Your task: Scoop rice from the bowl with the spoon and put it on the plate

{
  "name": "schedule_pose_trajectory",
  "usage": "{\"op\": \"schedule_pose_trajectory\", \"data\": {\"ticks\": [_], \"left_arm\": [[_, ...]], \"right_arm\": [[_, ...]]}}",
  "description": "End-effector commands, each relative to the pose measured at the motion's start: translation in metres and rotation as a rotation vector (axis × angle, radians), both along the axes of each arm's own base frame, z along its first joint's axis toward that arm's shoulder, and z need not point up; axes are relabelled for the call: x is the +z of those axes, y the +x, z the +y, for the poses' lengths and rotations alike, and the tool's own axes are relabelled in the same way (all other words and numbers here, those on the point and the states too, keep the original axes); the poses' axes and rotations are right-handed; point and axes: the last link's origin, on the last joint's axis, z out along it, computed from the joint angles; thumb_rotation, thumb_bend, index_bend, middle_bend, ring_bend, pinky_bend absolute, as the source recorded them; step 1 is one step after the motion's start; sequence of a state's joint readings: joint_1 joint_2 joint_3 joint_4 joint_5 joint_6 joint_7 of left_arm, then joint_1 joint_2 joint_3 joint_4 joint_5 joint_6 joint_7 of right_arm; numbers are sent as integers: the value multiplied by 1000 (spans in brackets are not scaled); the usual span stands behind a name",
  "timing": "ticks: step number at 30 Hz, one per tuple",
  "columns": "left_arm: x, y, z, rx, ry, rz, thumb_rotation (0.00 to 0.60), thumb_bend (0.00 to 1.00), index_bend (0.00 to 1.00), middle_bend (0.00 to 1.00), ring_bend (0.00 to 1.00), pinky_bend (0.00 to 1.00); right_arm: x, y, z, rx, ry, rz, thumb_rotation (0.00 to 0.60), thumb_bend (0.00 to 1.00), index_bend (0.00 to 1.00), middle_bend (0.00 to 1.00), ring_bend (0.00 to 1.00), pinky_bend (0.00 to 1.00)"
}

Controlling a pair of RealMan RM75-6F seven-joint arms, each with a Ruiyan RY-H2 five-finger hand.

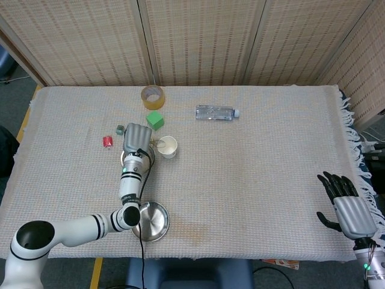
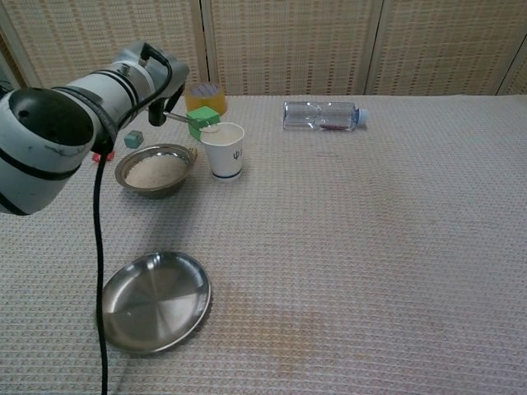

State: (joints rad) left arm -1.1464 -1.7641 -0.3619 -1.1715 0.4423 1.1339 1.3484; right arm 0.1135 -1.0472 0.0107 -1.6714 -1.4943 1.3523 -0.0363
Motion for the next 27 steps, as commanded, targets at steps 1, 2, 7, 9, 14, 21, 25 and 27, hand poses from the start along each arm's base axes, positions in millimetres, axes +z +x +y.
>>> {"op": "schedule_pose_trajectory", "data": {"ticks": [1,2,7,9,14,21,25,27], "left_arm": [[-5,1,-2,-41,16,46,600,405,575,1000,1000,1000],[-8,1,-3,-61,22,62,600,405,575,1000,1000,1000],[-19,-1,-9,-129,46,125,600,404,576,1000,1000,1000],[-24,-1,-10,-157,65,163,600,404,576,1000,1000,1000],[-31,-3,-11,-241,119,265,600,404,576,1000,1000,1000],[-43,-1,-21,-406,182,423,600,404,576,1000,1000,1000],[-54,-1,-27,-439,186,463,600,405,573,1000,1000,1000],[-57,-2,-29,-462,192,494,600,405,573,1000,1000,1000]], "right_arm": [[0,0,-1,-1,2,0,600,196,0,0,0,0],[0,-1,-1,-3,3,0,600,196,0,0,0,0],[0,0,0,-1,2,-3,600,196,0,0,0,0],[1,0,1,2,1,-4,600,196,0,0,0,0],[3,1,2,7,-6,-7,600,196,0,0,0,0],[5,-1,1,-12,-17,-6,600,197,0,0,0,0],[6,1,3,-3,-18,-7,600,196,0,0,0,0],[6,1,3,-1,-19,-8,600,196,0,0,0,0]]}}
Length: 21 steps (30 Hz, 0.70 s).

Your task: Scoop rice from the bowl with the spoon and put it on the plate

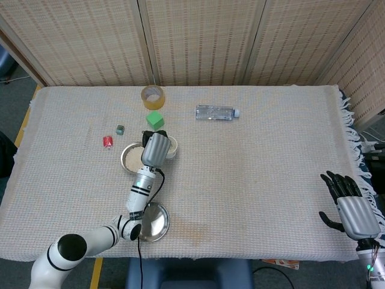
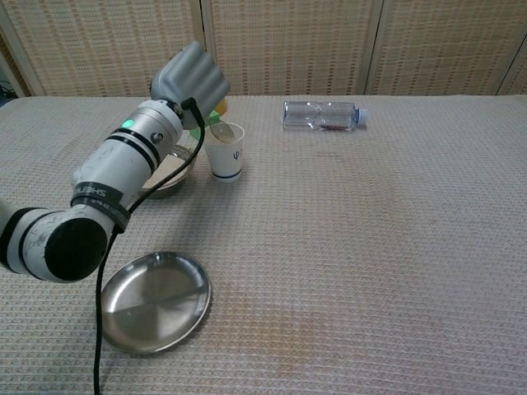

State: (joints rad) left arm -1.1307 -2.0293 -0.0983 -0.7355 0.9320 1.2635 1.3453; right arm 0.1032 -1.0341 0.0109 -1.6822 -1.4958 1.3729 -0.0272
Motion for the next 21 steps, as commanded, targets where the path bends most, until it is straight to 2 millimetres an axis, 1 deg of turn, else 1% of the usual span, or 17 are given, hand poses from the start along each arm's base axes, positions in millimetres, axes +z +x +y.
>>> {"op": "schedule_pose_trajectory", "data": {"ticks": [1,9,16,21], "left_arm": [[-8,-2,-6,-36,11,54,600,405,572,1000,1000,1000],[-14,-2,-5,-63,33,87,600,405,566,1000,1000,1000],[-13,-4,-3,-66,51,91,600,405,560,1000,1000,1000],[-7,-6,2,-53,69,73,600,406,559,1000,1000,1000]], "right_arm": [[0,1,1,3,9,-6,600,197,0,0,0,0],[-2,5,7,21,114,-73,600,196,0,0,0,0],[-2,4,7,9,129,-69,600,197,0,0,0,0],[-1,4,8,12,123,-65,600,196,0,0,0,0]]}}
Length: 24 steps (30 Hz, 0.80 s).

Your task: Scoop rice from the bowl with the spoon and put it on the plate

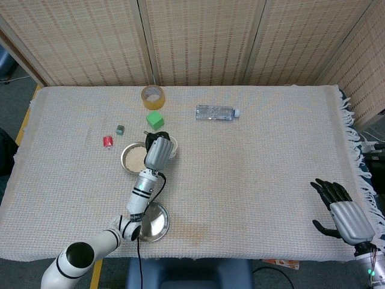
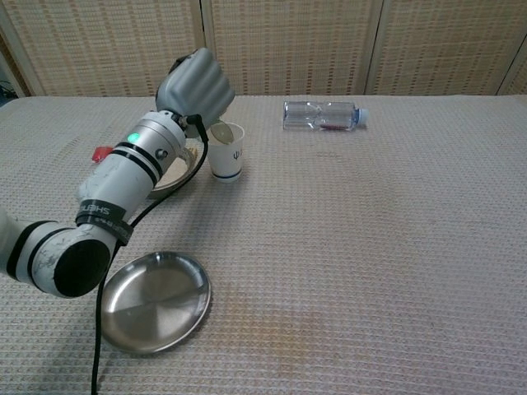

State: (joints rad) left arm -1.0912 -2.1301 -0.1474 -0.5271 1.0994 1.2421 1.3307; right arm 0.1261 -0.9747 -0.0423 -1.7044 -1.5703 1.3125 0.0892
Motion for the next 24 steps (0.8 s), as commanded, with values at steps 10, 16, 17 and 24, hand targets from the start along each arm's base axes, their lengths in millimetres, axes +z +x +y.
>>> {"op": "schedule_pose_trajectory", "data": {"ticks": [10,16,17,24], "left_arm": [[24,-14,5,137,-76,-294,600,405,560,1000,1000,1000],[60,-31,-6,242,-151,-515,600,403,560,1000,1000,1000],[69,-35,-9,248,-153,-530,600,403,560,1000,1000,1000],[88,-47,-17,264,-155,-562,600,403,561,1000,1000,1000]], "right_arm": [[1,3,-1,38,-63,13,600,196,0,0,0,0],[2,4,1,63,-87,11,600,196,0,0,0,0],[1,4,1,63,-85,13,600,196,0,0,0,0],[0,6,4,68,-80,16,600,197,0,0,0,0]]}}
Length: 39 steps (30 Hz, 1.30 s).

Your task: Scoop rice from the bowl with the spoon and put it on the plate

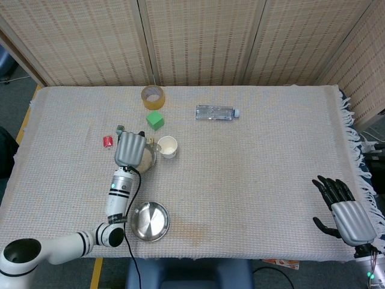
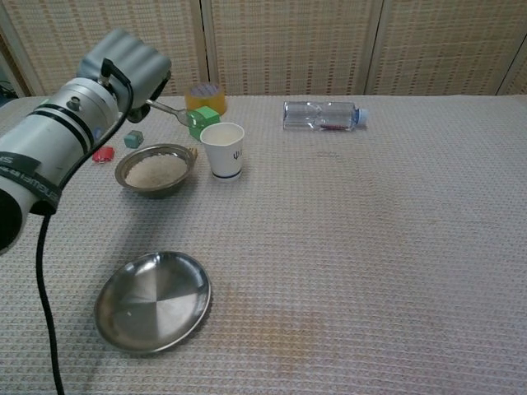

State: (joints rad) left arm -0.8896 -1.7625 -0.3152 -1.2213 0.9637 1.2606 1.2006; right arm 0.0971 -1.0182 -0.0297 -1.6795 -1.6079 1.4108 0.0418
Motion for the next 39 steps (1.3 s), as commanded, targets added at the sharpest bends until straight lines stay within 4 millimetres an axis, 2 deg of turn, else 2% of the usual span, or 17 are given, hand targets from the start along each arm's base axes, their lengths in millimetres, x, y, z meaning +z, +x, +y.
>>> {"op": "schedule_pose_trajectory", "data": {"ticks": [1,2,11,20,30,39], "left_arm": [[15,-17,-5,50,-2,-50,600,402,560,1000,1000,1000],[14,-31,-20,90,-54,-101,600,402,560,1000,1000,1000],[5,-60,-88,87,-223,-186,600,402,560,1000,1000,1000],[-3,-70,-135,75,-332,-214,600,403,558,1000,1000,1000],[-35,-50,-158,30,-426,-166,600,402,547,1000,1000,1000],[-52,-49,-167,-9,-428,-97,600,403,505,1000,1000,1000]], "right_arm": [[0,1,2,4,-2,0,600,196,0,0,0,0],[0,2,3,7,-4,1,600,196,0,0,0,0],[-6,5,4,10,34,1,600,196,0,0,0,0],[-5,8,9,28,38,-1,600,196,0,0,0,0],[-5,10,13,38,41,-4,600,197,0,0,0,0],[-4,8,11,33,47,-6,600,197,0,0,0,0]]}}
